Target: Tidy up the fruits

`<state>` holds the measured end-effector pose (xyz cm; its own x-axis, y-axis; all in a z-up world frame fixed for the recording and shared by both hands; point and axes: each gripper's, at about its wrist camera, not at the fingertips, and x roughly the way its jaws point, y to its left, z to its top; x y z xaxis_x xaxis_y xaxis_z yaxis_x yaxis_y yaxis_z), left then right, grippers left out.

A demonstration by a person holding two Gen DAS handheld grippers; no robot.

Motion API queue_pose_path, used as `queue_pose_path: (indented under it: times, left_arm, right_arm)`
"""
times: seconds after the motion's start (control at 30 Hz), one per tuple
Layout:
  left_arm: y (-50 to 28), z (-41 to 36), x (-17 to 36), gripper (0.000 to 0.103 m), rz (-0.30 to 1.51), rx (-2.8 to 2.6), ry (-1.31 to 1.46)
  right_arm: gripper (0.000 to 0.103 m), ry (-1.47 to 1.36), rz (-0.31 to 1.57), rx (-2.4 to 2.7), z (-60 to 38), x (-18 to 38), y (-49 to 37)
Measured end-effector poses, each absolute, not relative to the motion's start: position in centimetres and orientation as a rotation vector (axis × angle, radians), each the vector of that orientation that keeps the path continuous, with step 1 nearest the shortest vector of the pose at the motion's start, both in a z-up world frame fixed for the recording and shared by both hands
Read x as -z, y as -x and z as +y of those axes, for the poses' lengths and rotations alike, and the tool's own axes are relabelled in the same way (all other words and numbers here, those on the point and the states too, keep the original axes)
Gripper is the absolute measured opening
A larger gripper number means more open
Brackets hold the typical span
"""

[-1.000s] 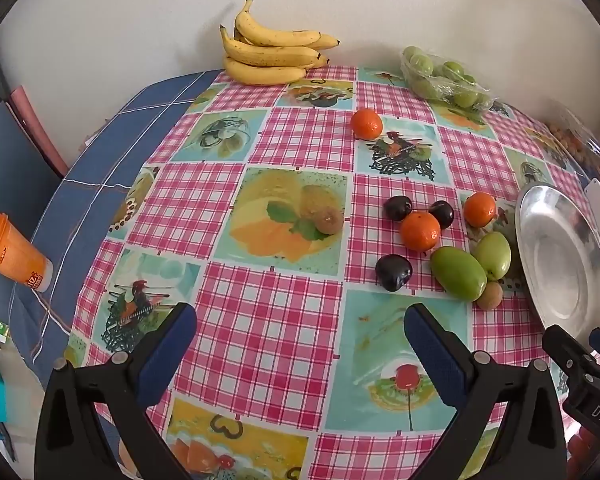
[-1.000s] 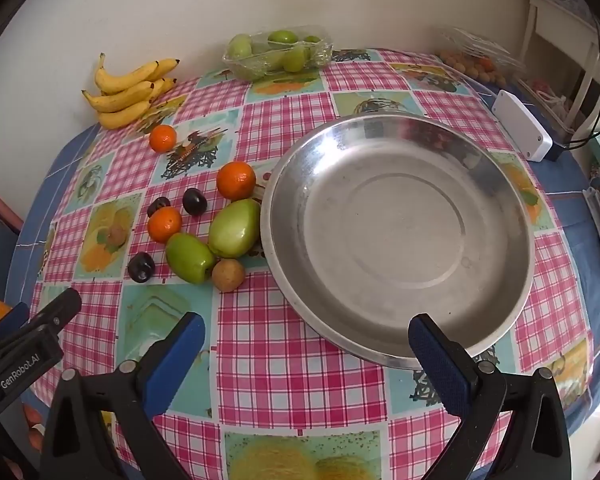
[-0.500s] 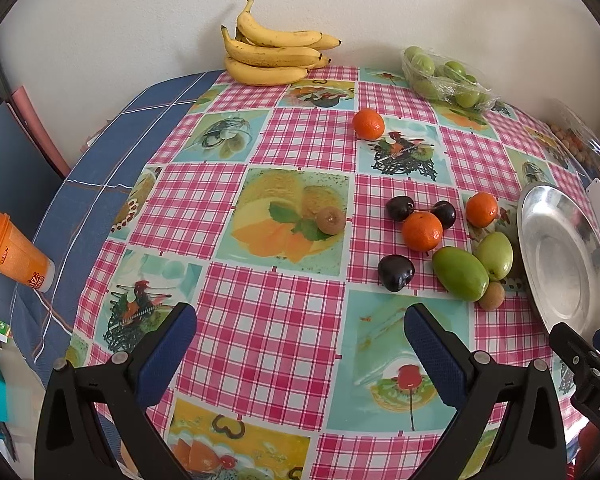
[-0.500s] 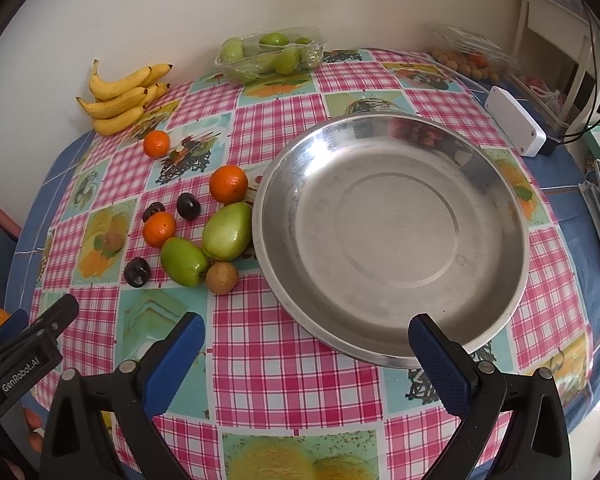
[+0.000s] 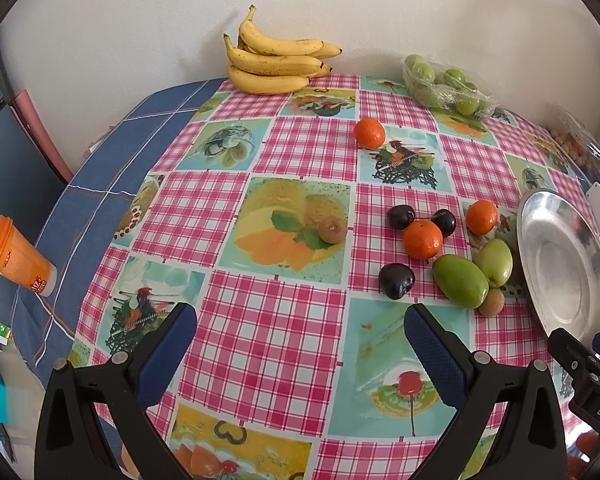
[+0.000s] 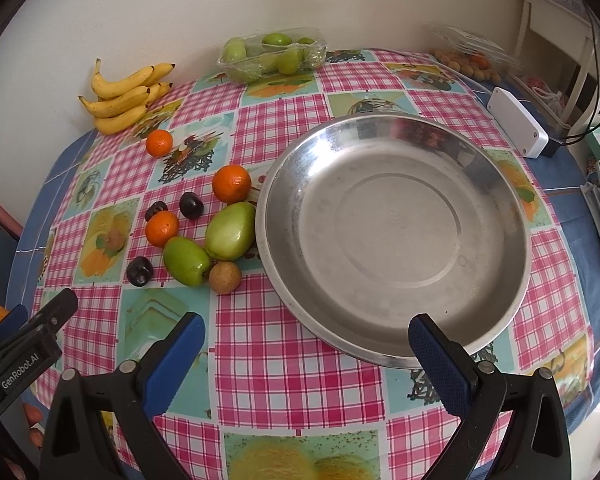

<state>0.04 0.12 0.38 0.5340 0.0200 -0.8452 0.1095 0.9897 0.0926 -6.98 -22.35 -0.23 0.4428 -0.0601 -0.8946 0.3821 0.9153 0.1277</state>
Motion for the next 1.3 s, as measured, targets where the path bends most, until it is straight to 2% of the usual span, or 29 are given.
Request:
queue_pose_path:
  times: [0.5,0.97,1.03,1.07,1.3]
  left_arm:
    - [-1.3,1.1,-0.6,0.103,1.005,0.046,-0.070]
    - [-4.5,1.6,1.1,0.102,1.166,0.152,0.099]
    - [-5.0,1.4,1.4,0.096,1.187,0.156,0.111]
    - [-5.2,1.3,1.6,0.092,1.195,0.157,0.112]
    - [-6.8,1.1,2.8,0.090,1.248,0.165,0.167]
  right_arm:
    - [0.103,-0.328,1.057,0.185,-21.4,-0.1,6.6]
    - [0.102,-0.311,1.034,0.035,-18.4,-1.4,2.6]
    - [0.096,-0.298,1.052,0.028,-18.1,-1.0,1.9]
    - [0.089,-0.283,1.061,0.029,-18.0,-0.8,1.6]
    - [0.069,-0.242,1.101,-0.002,-17.1,0.3,0.0]
